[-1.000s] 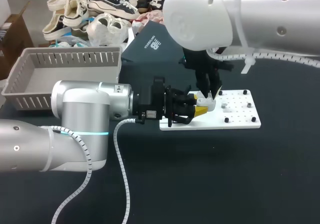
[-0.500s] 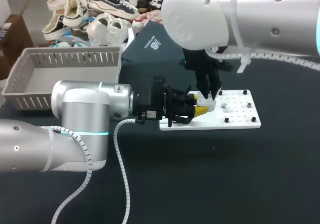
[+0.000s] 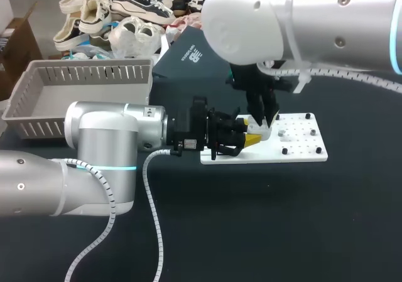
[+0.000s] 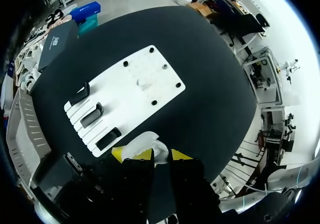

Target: Pick up each earbud case from the left stands, insert the matching earbuds, close the lid, and place the case in the box.

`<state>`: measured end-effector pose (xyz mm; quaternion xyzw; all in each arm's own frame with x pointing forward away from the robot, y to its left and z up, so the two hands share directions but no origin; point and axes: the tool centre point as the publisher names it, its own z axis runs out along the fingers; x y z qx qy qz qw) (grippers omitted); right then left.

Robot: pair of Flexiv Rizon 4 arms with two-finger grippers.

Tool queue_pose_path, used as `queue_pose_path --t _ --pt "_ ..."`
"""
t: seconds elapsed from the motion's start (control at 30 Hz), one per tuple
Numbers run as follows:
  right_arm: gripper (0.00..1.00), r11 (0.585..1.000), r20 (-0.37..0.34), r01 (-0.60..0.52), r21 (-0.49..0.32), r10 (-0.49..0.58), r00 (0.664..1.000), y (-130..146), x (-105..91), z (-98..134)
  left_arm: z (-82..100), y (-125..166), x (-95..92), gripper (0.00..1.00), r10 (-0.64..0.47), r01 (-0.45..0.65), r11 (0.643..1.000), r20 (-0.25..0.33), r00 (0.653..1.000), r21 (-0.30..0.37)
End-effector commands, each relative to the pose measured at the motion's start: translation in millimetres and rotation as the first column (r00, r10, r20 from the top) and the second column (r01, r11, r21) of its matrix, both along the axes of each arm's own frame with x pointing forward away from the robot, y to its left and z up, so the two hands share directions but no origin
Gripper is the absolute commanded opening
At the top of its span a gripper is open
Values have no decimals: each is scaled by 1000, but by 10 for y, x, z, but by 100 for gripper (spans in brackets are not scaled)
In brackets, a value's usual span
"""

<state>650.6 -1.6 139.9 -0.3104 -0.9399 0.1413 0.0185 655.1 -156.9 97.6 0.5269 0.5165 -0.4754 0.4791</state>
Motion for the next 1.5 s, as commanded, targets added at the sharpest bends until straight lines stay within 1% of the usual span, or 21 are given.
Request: queue_pose_path --t 0.03,0.1,0.2,0.3,0.37,0.4,0.63,0.83,1.0,1.1,1.13,1.23,1.37,1.5 --pt "5 1000 -8 -1 -2 0 1000 5 20 -19 -7 1 6 0 1 -1 1000 1 1000 -2" --pt "7 1000 -9 -3 -2 3 1000 10 22 -25 -7 1 6 0 1 -1 1000 1 1000 -2" --pt "20 1000 -11 -5 -3 5 1000 11 28 -35 -7 1 6 0 1 -1 1000 1 1000 -2" --pt "24 1000 -12 -5 -4 5 1000 9 31 -40 -7 1 6 0 1 -1 1000 1 1000 -2" --pt "31 1000 -13 -5 -5 5 1000 9 32 -43 -7 1 6 0 1 -1 1000 1 1000 -2" --pt "33 1000 -14 -5 -4 5 1000 8 32 -44 -7 1 6 0 1 -1 1000 1 1000 -2" --pt "43 1000 -1 -7 7 7 1000 4 22 -26 -7 1 6 0 1 -1 1000 1 1000 -2" --pt "46 999 36 -19 34 18 999 -1 -16 47 -7 1 6 0 1 -1 1000 1 1000 -2" --pt "48 998 89 -17 63 11 996 -69 -49 154 -7 1 6 0 1 -1 1000 1 1000 -2" --pt "49 995 151 -35 95 21 988 -157 -75 235 -7 1 6 0 1 -1 1000 1 1000 -2" --pt "53 993 184 -57 108 36 982 -200 -89 264 -7 1 6 0 1 -1 1000 1 1000 -2" --pt "64 981 245 -110 160 69 967 -298 -126 335 -7 1 6 0 1 -1 1000 1 1000 -2" --pt "61 973 282 -114 199 55 958 -432 -108 357 34 64 33 0 2 -2 1000 12 1000 4" --pt "64 973 293 -109 202 46 955 -509 -74 321 84 139 41 0 3 -3 1000 25 1000 17"
